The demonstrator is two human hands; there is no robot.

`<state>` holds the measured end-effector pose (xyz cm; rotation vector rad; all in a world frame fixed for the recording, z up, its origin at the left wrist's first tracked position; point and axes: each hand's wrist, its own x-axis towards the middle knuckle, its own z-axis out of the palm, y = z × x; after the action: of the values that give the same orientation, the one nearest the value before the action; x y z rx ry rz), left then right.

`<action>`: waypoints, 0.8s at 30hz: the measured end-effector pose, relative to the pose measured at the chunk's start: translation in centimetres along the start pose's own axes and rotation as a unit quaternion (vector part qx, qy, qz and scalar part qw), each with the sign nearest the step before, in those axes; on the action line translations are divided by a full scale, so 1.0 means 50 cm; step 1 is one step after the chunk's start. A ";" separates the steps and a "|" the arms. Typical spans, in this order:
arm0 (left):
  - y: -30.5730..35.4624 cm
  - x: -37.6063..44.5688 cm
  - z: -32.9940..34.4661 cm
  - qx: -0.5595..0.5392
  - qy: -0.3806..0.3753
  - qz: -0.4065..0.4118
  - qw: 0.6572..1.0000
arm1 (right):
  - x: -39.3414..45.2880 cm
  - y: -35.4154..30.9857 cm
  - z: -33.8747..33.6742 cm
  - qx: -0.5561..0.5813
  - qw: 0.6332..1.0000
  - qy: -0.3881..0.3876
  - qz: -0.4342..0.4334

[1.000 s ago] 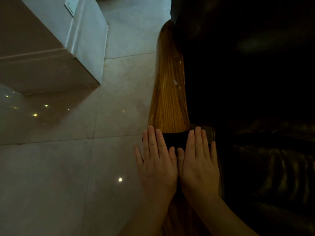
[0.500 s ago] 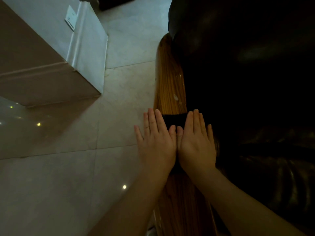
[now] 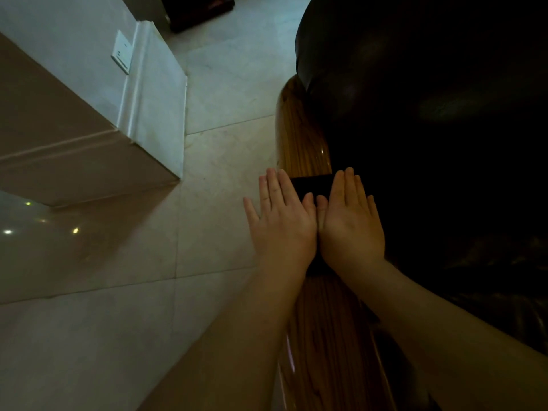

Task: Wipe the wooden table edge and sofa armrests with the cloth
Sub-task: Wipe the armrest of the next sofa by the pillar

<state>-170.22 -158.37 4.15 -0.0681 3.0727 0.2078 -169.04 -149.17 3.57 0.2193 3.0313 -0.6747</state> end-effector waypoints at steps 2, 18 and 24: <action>0.001 0.020 -0.002 -0.006 -0.003 0.003 1.000 | 0.017 -0.004 -0.001 0.002 1.000 0.005 0.003; -0.009 0.120 -0.003 -0.096 -0.060 -0.001 0.994 | 0.106 -0.030 0.002 -0.010 1.000 0.014 0.000; -0.012 0.136 -0.003 -0.101 -0.061 -0.001 0.993 | 0.120 -0.036 0.000 -0.012 1.000 0.024 -0.003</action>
<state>-176.98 -159.25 3.77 -0.0660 2.9185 0.5037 -175.24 -149.99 3.94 0.2277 3.0849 -0.6411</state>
